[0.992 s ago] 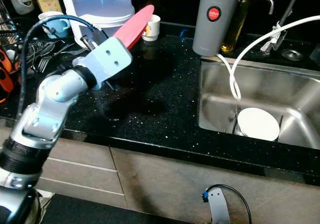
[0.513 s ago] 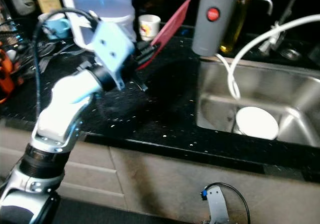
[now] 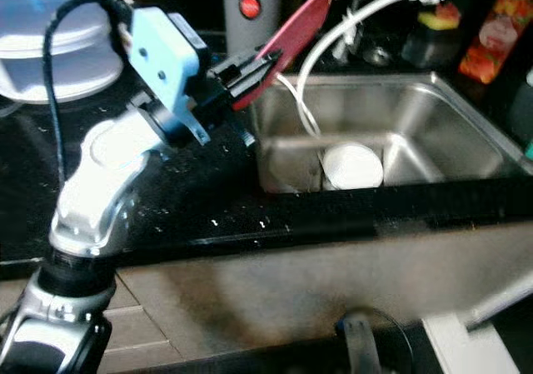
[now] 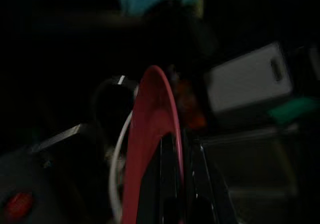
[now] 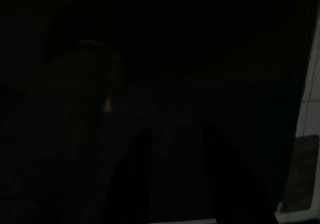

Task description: Kitchen organization

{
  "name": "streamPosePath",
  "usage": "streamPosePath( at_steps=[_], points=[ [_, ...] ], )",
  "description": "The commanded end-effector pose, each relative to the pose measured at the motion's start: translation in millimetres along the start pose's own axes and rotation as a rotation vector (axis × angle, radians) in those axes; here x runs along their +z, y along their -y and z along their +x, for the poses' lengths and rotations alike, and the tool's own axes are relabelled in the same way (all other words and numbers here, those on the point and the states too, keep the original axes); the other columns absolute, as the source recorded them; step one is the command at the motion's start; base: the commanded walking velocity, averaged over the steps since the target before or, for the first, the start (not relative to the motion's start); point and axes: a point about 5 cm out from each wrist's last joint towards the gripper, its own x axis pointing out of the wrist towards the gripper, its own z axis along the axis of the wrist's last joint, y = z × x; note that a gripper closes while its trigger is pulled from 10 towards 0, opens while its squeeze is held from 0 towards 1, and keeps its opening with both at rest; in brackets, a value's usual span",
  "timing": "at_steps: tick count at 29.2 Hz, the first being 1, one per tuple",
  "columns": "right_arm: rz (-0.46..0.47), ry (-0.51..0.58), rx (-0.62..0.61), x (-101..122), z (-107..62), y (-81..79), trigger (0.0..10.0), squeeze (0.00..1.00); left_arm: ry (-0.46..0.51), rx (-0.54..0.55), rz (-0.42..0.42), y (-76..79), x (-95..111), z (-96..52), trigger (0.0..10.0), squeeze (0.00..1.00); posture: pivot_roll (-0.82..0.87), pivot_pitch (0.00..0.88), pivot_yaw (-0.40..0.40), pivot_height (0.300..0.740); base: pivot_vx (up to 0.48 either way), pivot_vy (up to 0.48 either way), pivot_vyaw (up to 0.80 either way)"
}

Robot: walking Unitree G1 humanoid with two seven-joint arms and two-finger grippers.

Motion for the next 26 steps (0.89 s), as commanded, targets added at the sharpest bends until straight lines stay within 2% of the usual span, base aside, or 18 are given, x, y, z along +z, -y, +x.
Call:
streamPosePath(
  at_steps=[1,15,26],
  points=[
    [-0.010,-0.006,-0.007,-2.7,-0.3,2.4,10.0,0.00,0.021,0.007,-0.001,0.9,3.1,0.8,10.0,0.00,0.06,0.057,-0.044,0.740,0.000,0.000,-0.80],
    [-0.012,0.006,-0.008,-1.7,-0.4,3.1,10.0,0.00,0.004,0.029,-0.011,-1.0,0.2,0.9,10.0,0.00,0.07,0.059,-0.046,0.740,0.000,0.000,-0.05],
    [-0.013,0.009,-0.010,-1.3,-0.5,3.8,10.0,0.00,-0.009,0.038,-0.037,-1.5,-2.5,-0.2,10.0,0.00,0.06,0.064,-0.049,0.740,0.000,-0.428,0.00]
  ],
)
